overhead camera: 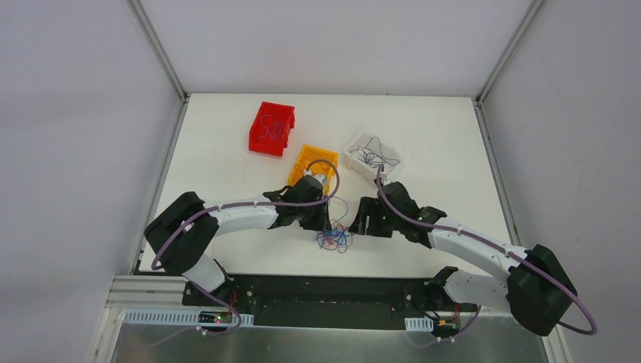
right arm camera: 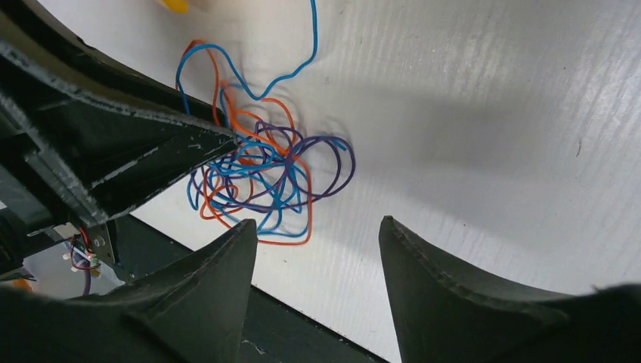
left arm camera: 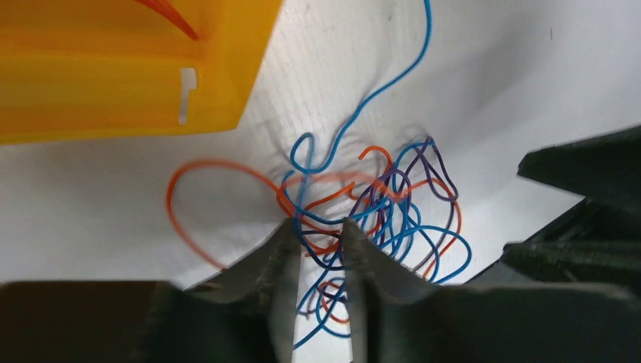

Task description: Untangle the cables

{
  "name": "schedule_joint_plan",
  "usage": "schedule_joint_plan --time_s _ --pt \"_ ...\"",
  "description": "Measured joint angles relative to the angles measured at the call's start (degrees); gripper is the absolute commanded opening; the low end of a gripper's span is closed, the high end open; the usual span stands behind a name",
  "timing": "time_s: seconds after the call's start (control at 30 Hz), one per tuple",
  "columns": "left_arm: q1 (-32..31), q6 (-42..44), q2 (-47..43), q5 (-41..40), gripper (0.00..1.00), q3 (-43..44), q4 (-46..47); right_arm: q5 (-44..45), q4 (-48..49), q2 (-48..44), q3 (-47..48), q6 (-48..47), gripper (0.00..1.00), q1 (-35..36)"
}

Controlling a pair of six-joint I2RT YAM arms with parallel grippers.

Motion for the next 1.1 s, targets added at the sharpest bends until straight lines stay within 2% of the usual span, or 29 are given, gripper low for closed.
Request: schedule_joint_plan --time_s 0.07,0.1,0.47,0.73,1.1 --pt "0.00 -0.59 1.42 -0.04 0.02 0.09 0.96 -0.50 0.87 0.00 -0.55 0.26 0.63 0.02" --pt "0.00 -0.81 1.73 -0.20 0.00 0.09 1.20 -0.66 1.22 0.00 -0.83 0.42 0.62 0.02" --pt "-0.59 1.60 -3.96 1.66 0.00 0.17 1.88 -1.64 3.82 -0.04 -2.45 1.14 0.63 0.00" --pt "-1.20 3.19 -9.60 4.28 0.00 -0.48 2.86 -4.94 11.39 -1.64 -6.03 1.14 0.63 -0.04" --pt "-1.20 4.68 -13.73 4.28 0.00 -0.22 1.40 -5.64 15.37 -1.49 -6.93 -0.68 0.61 -0.04"
